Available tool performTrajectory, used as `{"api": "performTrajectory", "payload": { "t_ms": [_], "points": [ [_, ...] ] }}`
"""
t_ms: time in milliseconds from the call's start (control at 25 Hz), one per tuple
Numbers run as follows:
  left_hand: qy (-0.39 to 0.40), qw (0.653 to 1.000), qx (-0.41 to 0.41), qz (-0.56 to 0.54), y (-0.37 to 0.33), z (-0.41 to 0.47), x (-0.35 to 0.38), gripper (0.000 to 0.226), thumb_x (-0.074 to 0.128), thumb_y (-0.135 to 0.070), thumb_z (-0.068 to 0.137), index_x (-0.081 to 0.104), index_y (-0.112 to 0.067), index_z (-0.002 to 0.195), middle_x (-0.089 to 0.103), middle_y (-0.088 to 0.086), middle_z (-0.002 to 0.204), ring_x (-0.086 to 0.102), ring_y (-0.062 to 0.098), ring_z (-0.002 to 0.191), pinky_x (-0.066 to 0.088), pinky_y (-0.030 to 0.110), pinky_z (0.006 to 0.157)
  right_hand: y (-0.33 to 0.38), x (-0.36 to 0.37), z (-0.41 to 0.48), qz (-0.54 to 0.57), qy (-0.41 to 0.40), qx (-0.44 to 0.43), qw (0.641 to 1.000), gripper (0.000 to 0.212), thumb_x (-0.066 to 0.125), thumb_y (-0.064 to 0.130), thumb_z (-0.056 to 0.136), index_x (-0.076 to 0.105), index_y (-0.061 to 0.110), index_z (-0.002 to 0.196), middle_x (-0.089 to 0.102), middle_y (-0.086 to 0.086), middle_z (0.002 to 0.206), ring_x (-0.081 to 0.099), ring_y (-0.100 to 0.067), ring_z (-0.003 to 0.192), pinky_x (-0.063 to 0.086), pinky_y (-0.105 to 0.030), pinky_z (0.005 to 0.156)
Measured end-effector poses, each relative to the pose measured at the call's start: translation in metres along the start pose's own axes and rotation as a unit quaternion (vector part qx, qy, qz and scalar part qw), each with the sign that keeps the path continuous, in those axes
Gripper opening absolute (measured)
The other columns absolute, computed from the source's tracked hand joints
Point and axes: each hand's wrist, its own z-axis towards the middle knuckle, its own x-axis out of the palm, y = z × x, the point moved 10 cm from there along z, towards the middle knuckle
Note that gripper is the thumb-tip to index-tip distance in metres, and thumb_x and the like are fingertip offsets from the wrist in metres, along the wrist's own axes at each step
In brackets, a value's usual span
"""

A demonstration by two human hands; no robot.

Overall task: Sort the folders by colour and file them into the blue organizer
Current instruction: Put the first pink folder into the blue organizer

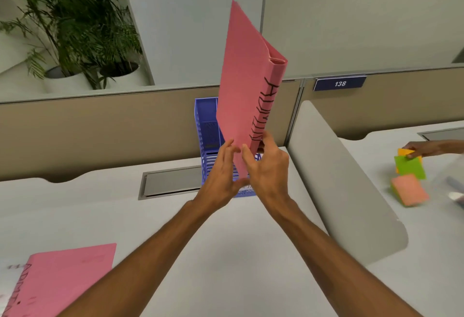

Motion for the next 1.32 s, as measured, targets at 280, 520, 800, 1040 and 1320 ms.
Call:
{"api": "performTrajectory", "payload": {
  "t_ms": [280,520,800,1040,1320],
  "points": [
    [0.170,0.957,-0.101,0.210,0.067,0.009,0.049,0.085,0.071,-0.030,0.088,0.017,-0.022,0.154,0.012,0.003,0.163,0.017,0.023,0.148,0.029,0.042,0.117,-0.047,-0.016,0.026,-0.050,-0.065,-0.003,0.997,0.031,0.064,0.030,0.092,0.058,0.016,0.119,0.073,-0.001,0.108,0.069,-0.013,0.087,0.051,-0.016,0.074],
    [0.333,0.880,-0.164,0.297,0.141,-0.002,0.093,0.090,0.063,-0.037,0.091,0.002,-0.022,0.156,-0.002,0.003,0.165,-0.001,0.026,0.151,0.013,0.051,0.122,-0.079,-0.006,0.035,-0.047,-0.065,0.015,0.997,0.029,0.066,0.027,0.092,0.057,0.014,0.116,0.073,-0.003,0.108,0.067,-0.010,0.084,0.042,0.003,0.069],
    [0.373,0.854,-0.175,0.318,0.185,-0.010,0.117,0.087,0.054,-0.039,0.096,-0.007,-0.020,0.155,-0.010,0.002,0.164,-0.011,0.021,0.151,-0.003,0.053,0.120,-0.075,-0.025,0.031,0.001,-0.116,-0.024,0.993,0.028,0.071,0.025,0.088,0.056,0.019,0.110,0.068,0.013,0.099,0.061,0.012,0.088,0.043,0.005,0.070],
    [0.357,0.863,-0.185,0.306,0.187,-0.011,0.117,0.085,0.053,-0.037,0.096,-0.006,-0.021,0.155,-0.011,0.003,0.164,-0.013,0.023,0.150,-0.004,0.053,0.120,-0.059,-0.020,0.028,-0.006,-0.108,-0.057,0.993,0.032,0.071,0.023,0.089,0.054,0.016,0.115,0.072,0.000,0.106,0.058,0.010,0.096,0.045,0.004,0.070],
    [0.382,0.853,-0.178,0.308,0.178,-0.021,0.107,0.087,0.052,-0.041,0.096,-0.008,-0.020,0.155,-0.015,0.004,0.163,-0.012,0.024,0.150,-0.002,0.052,0.121,-0.025,-0.032,0.026,-0.018,-0.133,-0.094,0.987,0.034,0.073,0.024,0.087,0.052,0.023,0.114,0.073,-0.003,0.104,0.056,0.009,0.095,0.045,0.004,0.071]
  ]
}}
